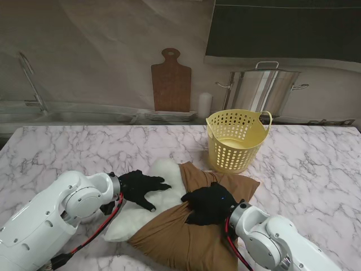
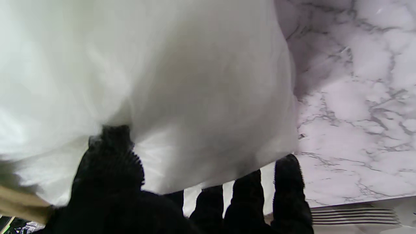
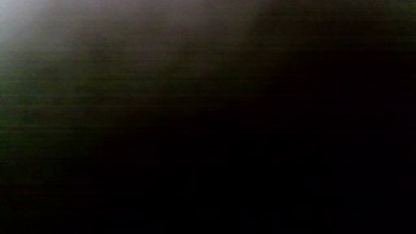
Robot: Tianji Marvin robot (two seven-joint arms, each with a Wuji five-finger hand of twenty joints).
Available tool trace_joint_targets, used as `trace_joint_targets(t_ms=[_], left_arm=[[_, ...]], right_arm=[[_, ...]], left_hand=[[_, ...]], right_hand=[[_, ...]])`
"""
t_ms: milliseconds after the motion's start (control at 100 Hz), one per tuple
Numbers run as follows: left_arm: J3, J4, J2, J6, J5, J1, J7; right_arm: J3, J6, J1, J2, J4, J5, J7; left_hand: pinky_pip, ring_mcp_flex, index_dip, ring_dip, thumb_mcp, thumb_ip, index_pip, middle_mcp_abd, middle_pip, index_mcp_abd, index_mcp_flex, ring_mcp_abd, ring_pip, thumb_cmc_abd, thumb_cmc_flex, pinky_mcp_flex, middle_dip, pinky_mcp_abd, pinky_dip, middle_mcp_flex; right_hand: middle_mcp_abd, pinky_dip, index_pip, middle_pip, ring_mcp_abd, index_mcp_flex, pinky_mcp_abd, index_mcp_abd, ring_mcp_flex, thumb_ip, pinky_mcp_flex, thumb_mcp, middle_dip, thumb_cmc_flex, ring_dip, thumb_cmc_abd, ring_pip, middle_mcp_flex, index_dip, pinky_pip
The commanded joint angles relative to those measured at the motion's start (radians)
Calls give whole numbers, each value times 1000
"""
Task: Remove the pillowcase from the pillow and put it in the laundry basket
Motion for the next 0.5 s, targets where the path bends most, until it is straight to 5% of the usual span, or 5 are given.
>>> trace_joint_targets(t_ms=[0, 230, 490], left_arm=[[19, 28, 0, -10, 2, 2, -23], [29, 52, 7, -40, 40, 16, -29], [8, 55, 3, -88, 92, 46, 24]], right_arm=[[24, 0, -62, -6, -19, 5, -36], [171, -17, -196, -24, -114, -4, -124], [237, -2, -234, -51, -158, 112, -206]], left_hand=[[-167, 22, 0, 18, 4, 9, 10, 10, 22, 23, -15, 16, 15, -16, 30, 2, 14, 22, 13, 14], [-172, 3, -9, 17, 4, 11, 6, 10, 6, 22, -26, 15, 8, -40, 10, -6, 8, 18, 6, -39], [-182, -23, -12, 16, 7, 11, 8, 4, -8, 21, -28, 10, 2, -54, 3, -18, -5, 15, 0, -99]], right_hand=[[31, 2, 7, -124, 84, 51, -28, -108, -89, 3, -32, -35, -63, -43, -81, 20, -132, -82, 31, -40], [38, 7, 17, -147, 89, 100, -15, -121, -108, 2, -52, -30, -104, -42, -104, -2, -142, -81, 60, -56], [33, 14, 85, -140, 99, 215, -1, -145, -46, -1, -30, -32, -108, -29, -93, -23, -115, 10, 97, -51]])
